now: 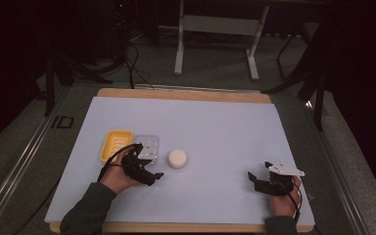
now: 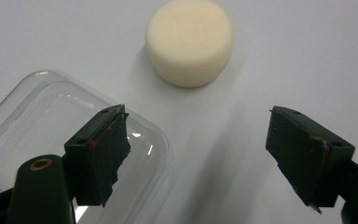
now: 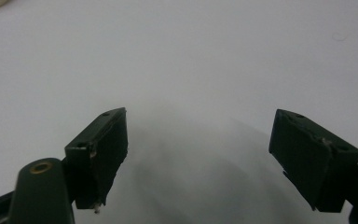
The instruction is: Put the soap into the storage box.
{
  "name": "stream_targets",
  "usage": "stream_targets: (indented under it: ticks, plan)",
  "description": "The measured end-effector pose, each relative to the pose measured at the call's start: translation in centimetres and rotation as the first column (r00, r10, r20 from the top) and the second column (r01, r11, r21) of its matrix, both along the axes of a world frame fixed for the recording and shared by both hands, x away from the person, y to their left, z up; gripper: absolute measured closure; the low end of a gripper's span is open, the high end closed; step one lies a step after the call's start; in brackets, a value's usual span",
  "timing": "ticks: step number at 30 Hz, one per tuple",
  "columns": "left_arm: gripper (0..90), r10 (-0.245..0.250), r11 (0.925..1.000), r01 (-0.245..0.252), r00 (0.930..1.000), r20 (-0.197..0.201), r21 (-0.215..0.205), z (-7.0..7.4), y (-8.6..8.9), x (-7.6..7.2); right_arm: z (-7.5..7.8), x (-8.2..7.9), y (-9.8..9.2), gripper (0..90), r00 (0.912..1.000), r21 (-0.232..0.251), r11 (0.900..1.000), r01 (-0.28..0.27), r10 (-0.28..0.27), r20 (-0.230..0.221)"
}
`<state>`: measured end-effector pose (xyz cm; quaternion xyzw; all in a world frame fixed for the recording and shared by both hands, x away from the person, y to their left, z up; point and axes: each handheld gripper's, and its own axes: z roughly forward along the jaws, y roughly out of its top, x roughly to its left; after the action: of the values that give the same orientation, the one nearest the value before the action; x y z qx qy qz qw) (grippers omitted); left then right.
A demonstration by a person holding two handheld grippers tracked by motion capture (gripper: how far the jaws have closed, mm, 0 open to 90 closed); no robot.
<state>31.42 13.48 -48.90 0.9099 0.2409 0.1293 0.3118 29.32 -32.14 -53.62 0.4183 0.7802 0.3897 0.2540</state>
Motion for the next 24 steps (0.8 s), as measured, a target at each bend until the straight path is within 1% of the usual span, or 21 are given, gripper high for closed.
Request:
stream_targets:
  ticks: [3,5,8,12,14,20,24]
  plan:
    - [21.0,-0.009,1.0,0.009,0.9999,-0.006,0.005,0.0,-0.3,0.4,0.0,0.0,0.0,19.3,1.0,0.0,1.0,0.0,0.0,0.0]
    - [21.0,-0.012,0.9999,0.012,0.9998,-0.014,-0.001,0.0,-0.5,0.7,0.0,0.0,0.0,19.3,1.0,0.0,1.0,-0.001,0.001,0.0]
    - [20.8,-0.021,0.9998,0.021,0.9993,-0.032,0.004,-0.1,-0.8,1.2,0.0,0.0,0.0,19.3,1.0,0.0,1.0,-0.001,0.001,0.0]
    - [20.0,-0.031,0.9994,0.031,0.9986,-0.044,0.012,-0.2,-1.2,1.6,0.0,0.0,0.0,19.3,1.0,-0.001,1.0,-0.002,0.002,-0.001]
    - [19.6,-0.036,0.9991,0.037,0.9984,-0.044,0.022,-0.3,-1.4,1.8,0.0,0.0,0.0,19.3,1.0,-0.001,1.0,-0.002,0.002,-0.001]
    - [18.5,-0.046,0.9986,0.047,0.9979,-0.045,0.026,-0.3,-2.0,2.3,0.0,0.0,0.0,19.3,1.0,-0.001,1.0,-0.002,0.002,-0.001]
    - [17.6,-0.048,0.9984,0.05,0.9973,-0.056,0.028,-0.4,-2.2,2.7,0.0,0.0,0.0,19.2,1.0,-0.001,1.0,-0.002,0.002,-0.002]
